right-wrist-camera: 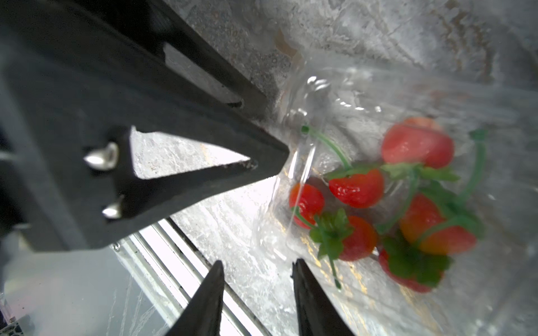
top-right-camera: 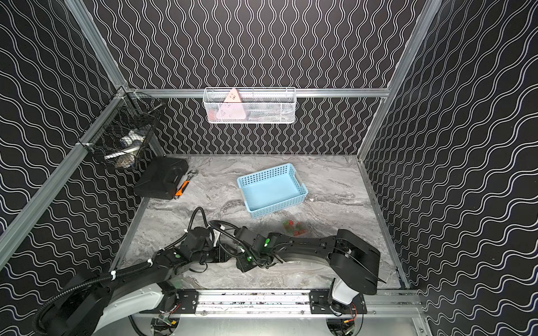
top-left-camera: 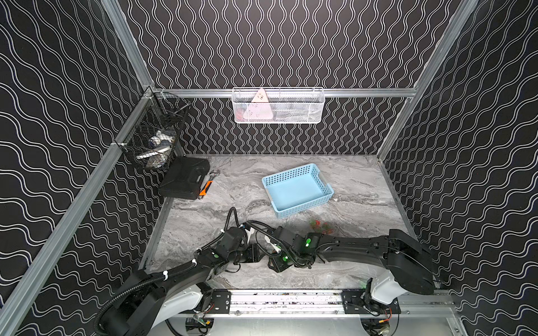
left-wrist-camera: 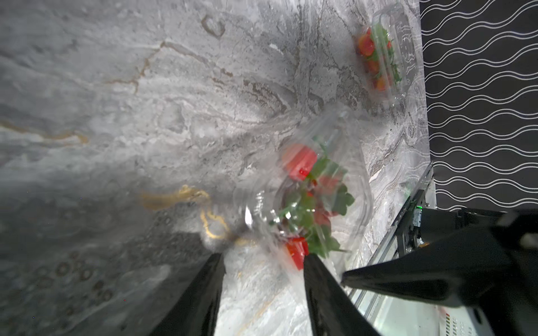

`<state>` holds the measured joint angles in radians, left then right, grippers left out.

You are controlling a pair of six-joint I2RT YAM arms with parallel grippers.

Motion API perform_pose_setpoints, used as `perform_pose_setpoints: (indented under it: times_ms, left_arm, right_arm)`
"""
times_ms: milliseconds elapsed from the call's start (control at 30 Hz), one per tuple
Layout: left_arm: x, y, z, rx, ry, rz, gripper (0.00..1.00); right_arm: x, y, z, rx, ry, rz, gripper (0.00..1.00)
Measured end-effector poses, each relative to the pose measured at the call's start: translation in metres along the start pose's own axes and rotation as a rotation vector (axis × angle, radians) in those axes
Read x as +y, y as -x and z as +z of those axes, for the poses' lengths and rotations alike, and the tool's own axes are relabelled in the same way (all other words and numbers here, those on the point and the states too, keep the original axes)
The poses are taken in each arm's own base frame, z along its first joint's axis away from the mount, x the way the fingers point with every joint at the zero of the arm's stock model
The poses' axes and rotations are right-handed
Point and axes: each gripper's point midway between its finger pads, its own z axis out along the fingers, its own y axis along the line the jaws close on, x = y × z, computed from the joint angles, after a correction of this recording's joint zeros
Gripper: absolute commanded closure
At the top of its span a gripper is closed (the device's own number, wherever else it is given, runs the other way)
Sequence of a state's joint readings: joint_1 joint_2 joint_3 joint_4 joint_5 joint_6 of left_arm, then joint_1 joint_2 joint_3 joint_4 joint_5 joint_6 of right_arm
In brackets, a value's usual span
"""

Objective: Pack strawberries into containers
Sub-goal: Close the packing box at the center of the board, then reset both arms

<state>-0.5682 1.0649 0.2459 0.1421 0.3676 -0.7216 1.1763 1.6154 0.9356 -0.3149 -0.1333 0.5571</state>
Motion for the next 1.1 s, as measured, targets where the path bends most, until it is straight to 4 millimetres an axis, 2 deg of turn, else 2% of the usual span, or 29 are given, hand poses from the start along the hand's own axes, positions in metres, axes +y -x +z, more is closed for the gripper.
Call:
perform_pose_setpoints:
  times_ms: [100, 333, 500, 600, 667, 767, 833, 900, 933, 1033, 1100]
  left_arm:
    - [-0.007, 0.009, 0.001, -0.013, -0.01, 0.024, 0.51]
    - [0.004, 0.002, 0.011, 0.007, 0.004, 0.015, 0.51]
    - [0.002, 0.004, 0.012, -0.008, -0.013, 0.023, 0.51]
    - [-0.003, 0.008, 0.008, -0.018, -0.017, 0.027, 0.51]
    - [-0.011, 0.015, 0.003, -0.034, -0.026, 0.035, 0.49]
    - [-0.033, 0.035, -0.012, -0.087, -0.053, 0.082, 0.38]
    - [-0.047, 0.051, -0.025, -0.146, -0.059, 0.119, 0.31]
    - [-0.058, 0.068, -0.039, -0.21, -0.051, 0.162, 0.24]
    - [-0.06, 0.077, -0.048, -0.251, -0.03, 0.186, 0.2]
    - [-0.053, 0.105, -0.069, -0.378, 0.066, 0.217, 0.05]
    - [-0.037, 0.124, -0.082, -0.461, 0.154, 0.211, 0.01]
  right_arm:
    - [0.0, 0.0, 0.0, -0.001, 0.0, 0.0, 0.58]
    - [-0.001, 0.001, 0.001, -0.005, 0.002, 0.002, 0.58]
    - [0.0, 0.006, -0.005, -0.02, 0.002, 0.005, 0.58]
    - [0.001, 0.018, -0.022, -0.064, 0.002, 0.007, 0.57]
    - [0.004, 0.032, -0.041, -0.122, 0.006, -0.002, 0.53]
    - [0.0, 0.052, -0.076, -0.226, -0.001, 0.008, 0.45]
    - [-0.02, 0.067, -0.103, -0.313, -0.041, 0.036, 0.39]
    - [-0.052, 0.08, -0.131, -0.409, -0.105, 0.105, 0.32]
    - [-0.077, 0.085, -0.148, -0.465, -0.156, 0.155, 0.27]
    - [-0.147, 0.086, -0.19, -0.593, -0.319, 0.286, 0.0]
    - [-0.19, 0.084, -0.214, -0.649, -0.437, 0.36, 0.0]
